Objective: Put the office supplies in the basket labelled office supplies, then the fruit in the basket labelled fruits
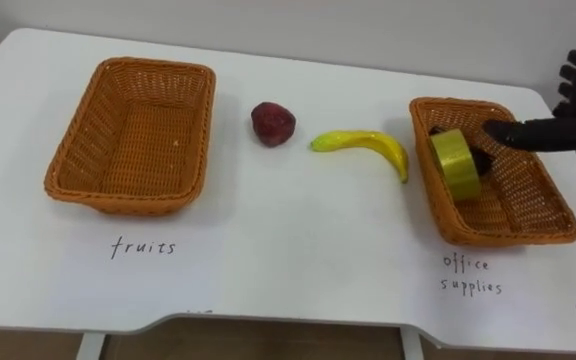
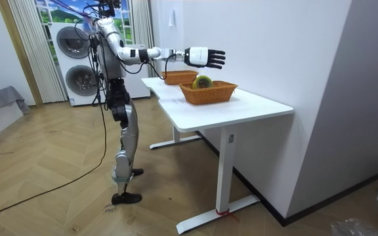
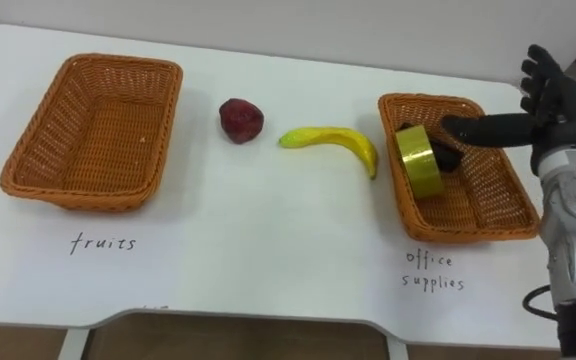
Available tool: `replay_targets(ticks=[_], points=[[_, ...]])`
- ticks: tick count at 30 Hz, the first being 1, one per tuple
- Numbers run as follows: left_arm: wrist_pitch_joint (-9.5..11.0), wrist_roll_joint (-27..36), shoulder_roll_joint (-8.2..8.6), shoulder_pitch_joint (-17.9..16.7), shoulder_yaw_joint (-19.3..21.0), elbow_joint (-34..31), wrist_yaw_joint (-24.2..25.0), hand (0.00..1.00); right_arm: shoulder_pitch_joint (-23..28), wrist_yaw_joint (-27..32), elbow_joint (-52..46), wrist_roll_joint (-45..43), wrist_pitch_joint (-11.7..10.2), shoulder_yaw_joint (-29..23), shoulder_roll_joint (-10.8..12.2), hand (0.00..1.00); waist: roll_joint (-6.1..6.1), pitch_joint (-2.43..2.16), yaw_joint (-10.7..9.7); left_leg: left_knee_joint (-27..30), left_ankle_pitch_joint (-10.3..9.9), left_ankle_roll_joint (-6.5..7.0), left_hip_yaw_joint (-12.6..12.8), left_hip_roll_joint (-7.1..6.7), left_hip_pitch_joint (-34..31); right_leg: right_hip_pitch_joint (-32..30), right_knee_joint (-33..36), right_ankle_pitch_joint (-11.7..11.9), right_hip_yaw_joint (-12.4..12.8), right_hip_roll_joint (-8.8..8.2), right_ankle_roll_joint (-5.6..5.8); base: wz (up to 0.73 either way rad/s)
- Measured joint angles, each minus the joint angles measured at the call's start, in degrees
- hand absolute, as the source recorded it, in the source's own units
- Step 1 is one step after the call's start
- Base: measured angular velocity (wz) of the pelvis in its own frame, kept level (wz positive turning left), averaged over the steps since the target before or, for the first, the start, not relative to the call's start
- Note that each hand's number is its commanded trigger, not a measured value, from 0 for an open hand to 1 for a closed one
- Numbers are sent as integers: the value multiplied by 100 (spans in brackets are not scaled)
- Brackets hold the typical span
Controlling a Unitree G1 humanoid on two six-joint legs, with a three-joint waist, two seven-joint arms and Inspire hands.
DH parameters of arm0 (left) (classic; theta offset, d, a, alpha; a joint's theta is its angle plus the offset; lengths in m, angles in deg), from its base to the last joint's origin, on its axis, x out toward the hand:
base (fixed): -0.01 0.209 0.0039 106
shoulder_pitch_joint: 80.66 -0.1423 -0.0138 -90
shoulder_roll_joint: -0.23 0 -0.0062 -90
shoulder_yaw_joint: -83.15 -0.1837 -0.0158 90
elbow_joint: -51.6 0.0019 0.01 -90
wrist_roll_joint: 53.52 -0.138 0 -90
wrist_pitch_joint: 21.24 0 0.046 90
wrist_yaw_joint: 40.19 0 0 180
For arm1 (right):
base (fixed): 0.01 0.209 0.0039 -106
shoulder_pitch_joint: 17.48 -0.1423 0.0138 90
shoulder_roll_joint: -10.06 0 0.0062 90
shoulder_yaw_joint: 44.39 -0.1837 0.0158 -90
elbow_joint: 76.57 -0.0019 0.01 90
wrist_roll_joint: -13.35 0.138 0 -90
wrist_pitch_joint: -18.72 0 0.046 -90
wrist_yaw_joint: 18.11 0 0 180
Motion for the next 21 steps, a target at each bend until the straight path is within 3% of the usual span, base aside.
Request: replay_targets(ticks=[5, 10, 21], points=[[11, -11, 15, 3, 5, -18, 23, 0, -55, -196, -552, -83, 17, 63, 0, 0, -41, -26, 29, 1, 0, 0, 10, 1, 7, -4, 4, 0, 14, 0, 0, 0], [-21, -12, 19, -34, 18, -23, 23, 0, -356, -337, -825, -223, 141, 79, -5, 0, -76, -21, 16, -17, 0, 0, -9, 3, 1, -7, 1, 0, -18, 0, 0, 1], [-19, -10, 17, -100, 19, 63, 43, 0, -695, -459, -1062, -205, 158, 108, -43, 0, -178, -7, 56, -26, -1, 0, -67, -2, 18, 35, -3, 0, -65, 0, 0, 3]])
